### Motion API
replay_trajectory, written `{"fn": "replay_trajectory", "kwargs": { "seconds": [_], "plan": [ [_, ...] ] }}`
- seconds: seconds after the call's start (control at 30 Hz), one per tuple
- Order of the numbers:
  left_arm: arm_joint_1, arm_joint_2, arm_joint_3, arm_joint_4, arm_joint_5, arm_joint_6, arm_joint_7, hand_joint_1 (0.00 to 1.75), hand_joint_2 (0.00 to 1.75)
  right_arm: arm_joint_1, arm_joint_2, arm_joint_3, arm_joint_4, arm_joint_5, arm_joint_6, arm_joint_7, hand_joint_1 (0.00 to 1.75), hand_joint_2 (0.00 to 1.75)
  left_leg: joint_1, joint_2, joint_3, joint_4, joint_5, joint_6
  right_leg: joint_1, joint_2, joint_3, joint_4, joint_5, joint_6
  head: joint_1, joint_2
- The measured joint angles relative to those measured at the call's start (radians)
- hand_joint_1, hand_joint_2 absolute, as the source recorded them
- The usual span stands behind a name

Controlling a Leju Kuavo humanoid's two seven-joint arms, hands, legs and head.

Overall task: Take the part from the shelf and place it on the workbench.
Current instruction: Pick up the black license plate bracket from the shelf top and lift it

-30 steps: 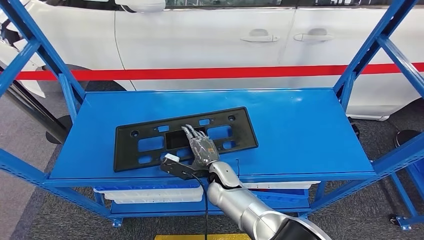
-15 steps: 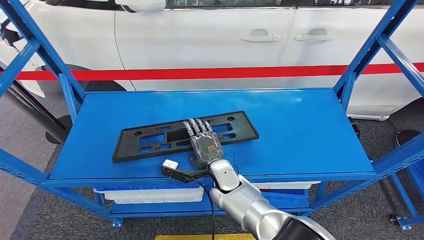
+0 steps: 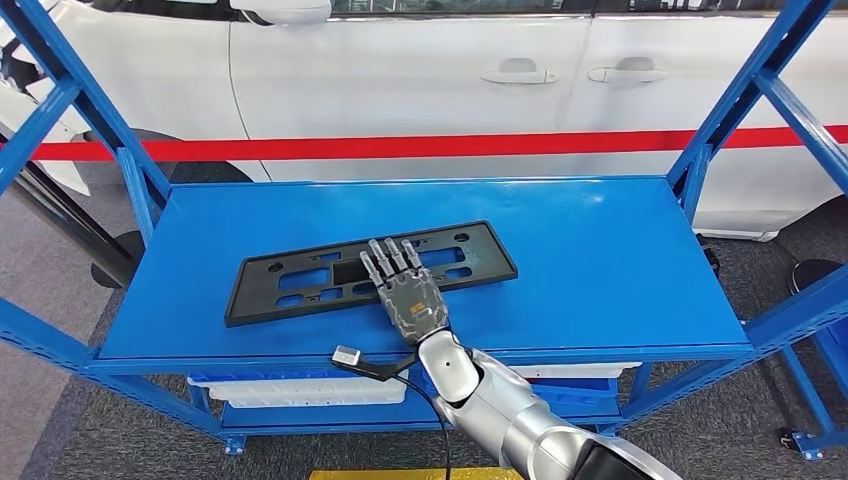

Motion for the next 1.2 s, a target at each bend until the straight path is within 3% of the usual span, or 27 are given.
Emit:
{"fn": "replay_trajectory", "kwargs": {
  "seconds": [0.57,0.87,1.2],
  "plan": [
    [-0.001,-0.01,0.0,0.0,-0.019,-0.007,0.009,0.0,0.0,-0.013,-0.012,-0.083,0.055,0.0,0.003,0.004,0.0,1.75,0.0,0.0,0.003,0.0,0.0,0.0,0.0,0.0,0.004,0.0,0.0,0.0,0.0,0.0],
    [-0.014,-0.016,-0.005,0.0,-0.04,-0.023,0.02,0.0,0.0,-0.108,-0.012,-0.115,0.139,0.0,0.086,0.003,0.0,1.75,0.0,0.0,0.004,0.0,0.001,0.001,0.0,0.0,0.005,0.0,0.001,0.002,0.0,0.0],
    [-0.018,-0.016,-0.005,0.0,-0.04,-0.02,0.024,0.0,0.0,-0.144,-0.013,-0.138,0.183,-0.001,0.099,0.0,0.0,1.75,0.0,0.0,0.004,0.0,0.0,0.001,0.0,0.0,0.005,0.0,0.001,0.002,0.0,0.0]
  ]
}}
